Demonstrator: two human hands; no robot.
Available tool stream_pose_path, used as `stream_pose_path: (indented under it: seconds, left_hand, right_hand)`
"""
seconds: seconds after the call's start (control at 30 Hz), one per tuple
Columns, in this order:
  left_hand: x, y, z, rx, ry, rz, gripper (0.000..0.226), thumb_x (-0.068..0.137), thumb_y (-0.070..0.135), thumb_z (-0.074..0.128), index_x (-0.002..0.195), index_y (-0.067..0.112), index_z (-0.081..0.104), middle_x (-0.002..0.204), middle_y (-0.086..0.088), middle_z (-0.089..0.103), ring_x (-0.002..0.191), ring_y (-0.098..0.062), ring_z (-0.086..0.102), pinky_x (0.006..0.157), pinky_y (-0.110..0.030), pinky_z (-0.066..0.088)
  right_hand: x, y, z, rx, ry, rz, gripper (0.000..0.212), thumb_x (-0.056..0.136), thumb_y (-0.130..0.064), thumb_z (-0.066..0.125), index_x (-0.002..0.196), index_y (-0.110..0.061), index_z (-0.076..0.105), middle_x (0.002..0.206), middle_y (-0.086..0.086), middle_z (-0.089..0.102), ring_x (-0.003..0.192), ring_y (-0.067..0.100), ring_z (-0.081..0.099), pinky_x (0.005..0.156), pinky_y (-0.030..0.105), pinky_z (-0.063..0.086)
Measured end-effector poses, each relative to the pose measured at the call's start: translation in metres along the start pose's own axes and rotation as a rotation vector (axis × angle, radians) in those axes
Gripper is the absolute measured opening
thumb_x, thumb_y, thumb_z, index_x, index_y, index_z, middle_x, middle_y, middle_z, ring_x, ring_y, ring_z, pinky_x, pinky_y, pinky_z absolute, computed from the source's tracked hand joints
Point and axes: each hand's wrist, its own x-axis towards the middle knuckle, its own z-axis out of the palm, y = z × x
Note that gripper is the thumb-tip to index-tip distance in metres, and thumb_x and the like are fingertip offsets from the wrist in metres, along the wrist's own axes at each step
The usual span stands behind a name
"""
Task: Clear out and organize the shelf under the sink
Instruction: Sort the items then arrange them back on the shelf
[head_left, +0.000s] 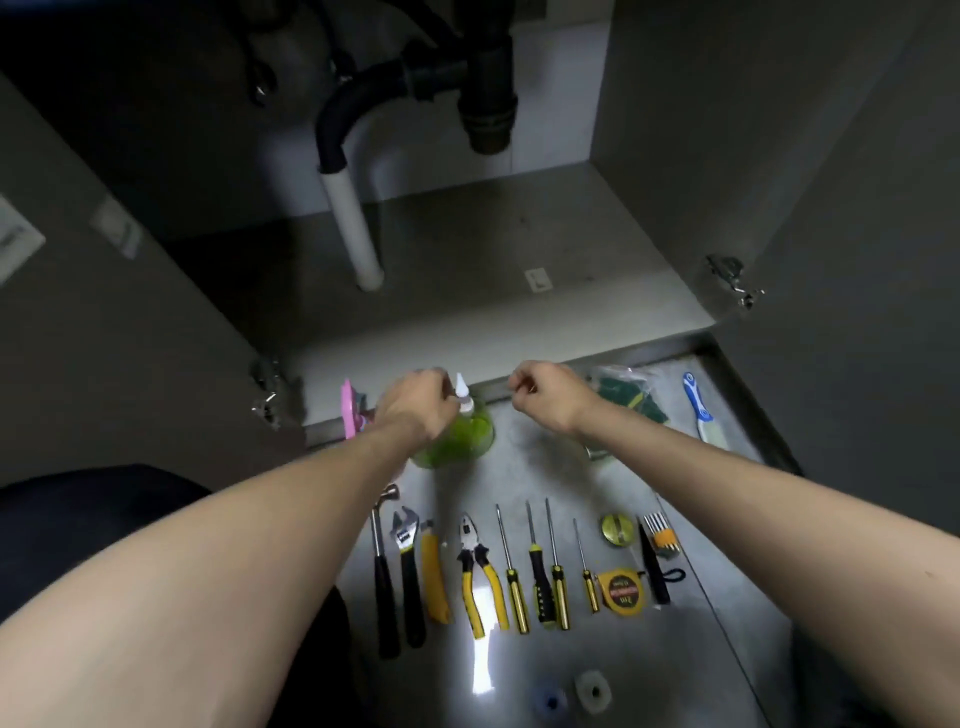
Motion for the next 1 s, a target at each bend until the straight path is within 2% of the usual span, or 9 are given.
stream_pose_path:
  seconds: [0.13,0.2,0.3,0.37,0.43,0.53,0.73,0.83,1.0]
  left_hand:
    - [0.022,-0.051,-0.036,-0.005,0.014,-0.152,0.027,0.087,0.028,0.059,0.112,0.021,0.066,0.121,-0.014,0.065,0.113,-0.034,0.061,0.089,-0.035,0.051]
    - [0.023,-0.069,-0.034,-0.056,0.094,-0.272,0.033,0.089,0.023,0.061,0.121,0.016,0.062,0.130,-0.014,0.057,0.122,-0.033,0.054,0.095,-0.036,0.047]
    - [0.011,-0.080,-0.010,-0.261,0.266,-0.458,0.044,0.092,0.020,0.061,0.132,0.007,0.050,0.139,-0.016,0.043,0.131,-0.033,0.042,0.103,-0.042,0.042]
    - [0.006,-0.085,0.011,-0.402,0.284,-0.539,0.049,0.093,0.021,0.063,0.136,0.005,0.044,0.141,-0.018,0.042,0.133,-0.035,0.041,0.104,-0.044,0.039]
    - [0.010,-0.093,0.029,-0.470,0.269,-0.601,0.044,0.094,0.022,0.064,0.131,0.005,0.049,0.136,-0.018,0.050,0.129,-0.036,0.046,0.101,-0.044,0.042]
    - [0.026,-0.100,0.041,-0.509,0.236,-0.661,0.031,0.095,0.026,0.062,0.120,0.006,0.060,0.124,-0.018,0.061,0.118,-0.037,0.057,0.094,-0.042,0.048]
    - [0.039,-0.101,0.049,-0.571,0.233,-0.753,0.026,0.096,0.026,0.060,0.114,0.008,0.066,0.117,-0.021,0.067,0.114,-0.039,0.061,0.091,-0.038,0.048]
    - [0.040,-0.101,0.046,-0.607,0.222,-0.764,0.029,0.098,0.028,0.059,0.116,0.007,0.067,0.118,-0.022,0.067,0.114,-0.039,0.061,0.093,-0.038,0.048]
    - [0.028,-0.087,0.037,-0.638,0.226,-0.742,0.031,0.099,0.031,0.057,0.117,0.007,0.066,0.118,-0.023,0.066,0.115,-0.039,0.060,0.094,-0.038,0.047]
  right_hand:
    - [0.026,-0.053,0.020,0.000,-0.027,-0.081,0.028,0.088,-0.016,0.059,0.113,-0.022,0.070,0.110,0.002,0.073,0.107,0.024,0.066,0.095,0.031,0.050]
    - [0.035,-0.073,0.034,-0.027,-0.049,-0.111,0.032,0.089,-0.015,0.057,0.117,-0.023,0.068,0.110,0.000,0.071,0.108,0.023,0.065,0.094,0.030,0.049]
    - [0.046,-0.092,0.057,-0.119,-0.062,-0.183,0.042,0.091,-0.011,0.056,0.132,-0.021,0.059,0.126,0.001,0.064,0.119,0.023,0.059,0.100,0.030,0.046]
    - [0.052,-0.096,0.072,-0.188,-0.082,-0.220,0.055,0.091,-0.008,0.055,0.144,-0.020,0.049,0.141,0.004,0.054,0.130,0.025,0.052,0.107,0.034,0.043]
    - [0.055,-0.095,0.085,-0.266,-0.137,-0.258,0.064,0.089,-0.006,0.055,0.150,-0.022,0.042,0.145,0.005,0.048,0.134,0.027,0.047,0.108,0.040,0.043]
    - [0.058,-0.088,0.100,-0.352,-0.207,-0.316,0.057,0.088,-0.006,0.054,0.141,-0.023,0.046,0.136,0.005,0.049,0.127,0.030,0.048,0.096,0.046,0.050]
    - [0.057,-0.074,0.107,-0.361,-0.113,-0.351,0.033,0.095,-0.015,0.059,0.127,-0.020,0.051,0.126,0.004,0.050,0.116,0.029,0.054,0.085,0.041,0.048]
    - [0.047,-0.066,0.100,-0.325,-0.083,-0.370,0.034,0.095,-0.013,0.060,0.127,-0.017,0.053,0.125,0.004,0.050,0.112,0.029,0.056,0.087,0.040,0.048]
    - [0.022,-0.051,0.081,-0.213,-0.013,-0.338,0.036,0.095,-0.026,0.065,0.129,-0.019,0.055,0.123,0.001,0.052,0.110,0.027,0.057,0.091,0.039,0.048]
